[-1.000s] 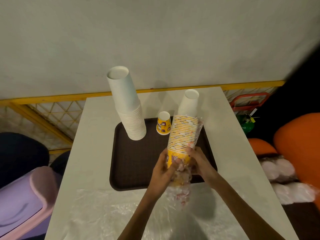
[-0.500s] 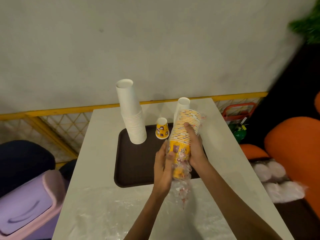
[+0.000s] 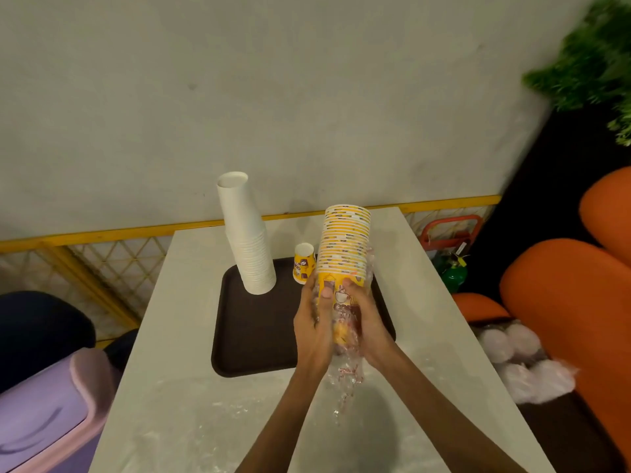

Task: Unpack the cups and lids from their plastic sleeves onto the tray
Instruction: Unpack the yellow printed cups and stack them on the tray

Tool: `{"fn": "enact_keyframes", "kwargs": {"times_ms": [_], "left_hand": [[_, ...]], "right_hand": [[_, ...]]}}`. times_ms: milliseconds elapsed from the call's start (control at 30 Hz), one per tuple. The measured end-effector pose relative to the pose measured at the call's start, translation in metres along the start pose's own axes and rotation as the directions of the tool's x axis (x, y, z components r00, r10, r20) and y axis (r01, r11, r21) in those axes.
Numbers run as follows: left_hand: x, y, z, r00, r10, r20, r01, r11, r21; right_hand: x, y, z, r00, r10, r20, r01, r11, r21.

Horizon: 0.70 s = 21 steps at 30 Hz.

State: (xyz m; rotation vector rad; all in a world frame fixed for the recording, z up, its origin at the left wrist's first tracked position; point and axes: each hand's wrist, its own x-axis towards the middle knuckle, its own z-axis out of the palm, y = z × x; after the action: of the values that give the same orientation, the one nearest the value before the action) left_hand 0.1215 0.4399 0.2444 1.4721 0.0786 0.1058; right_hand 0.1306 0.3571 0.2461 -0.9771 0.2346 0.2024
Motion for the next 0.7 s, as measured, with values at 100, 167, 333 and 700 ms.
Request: {"fn": "enact_keyframes", "kwargs": {"times_ms": [100, 167, 333, 700], "left_hand": [[0.002, 0.002, 0.006, 0.999, -0.036, 0.032, 0.037, 0.999, -0.01], [0.0, 0.001, 0.014, 0.997, -0.044, 0.056, 0.045, 0.999, -0.024], [-0.008, -0.004, 0.032, 0.992, -0.072, 0.107, 0.076, 0.997, -0.029], [-0.024, -0.006, 0.051, 0.978, -0.207, 0.04, 0.21, 0.971, -0.115]], "right_hand": [[0.001, -0.02, -0.014, 0.998, -0.022, 0.05, 0.021, 1.0, 0.007], [0.005, -0.038, -0.021, 0.997, -0.017, 0.07, 0.022, 0.998, -0.062], [0.024, -0.071, -0.029, 0.995, -0.096, -0.03, 0.089, 0.978, -0.188], [0.012, -0.036, -0.043, 0.995, -0.1, -0.031, 0.091, 0.972, -0.218]]}}
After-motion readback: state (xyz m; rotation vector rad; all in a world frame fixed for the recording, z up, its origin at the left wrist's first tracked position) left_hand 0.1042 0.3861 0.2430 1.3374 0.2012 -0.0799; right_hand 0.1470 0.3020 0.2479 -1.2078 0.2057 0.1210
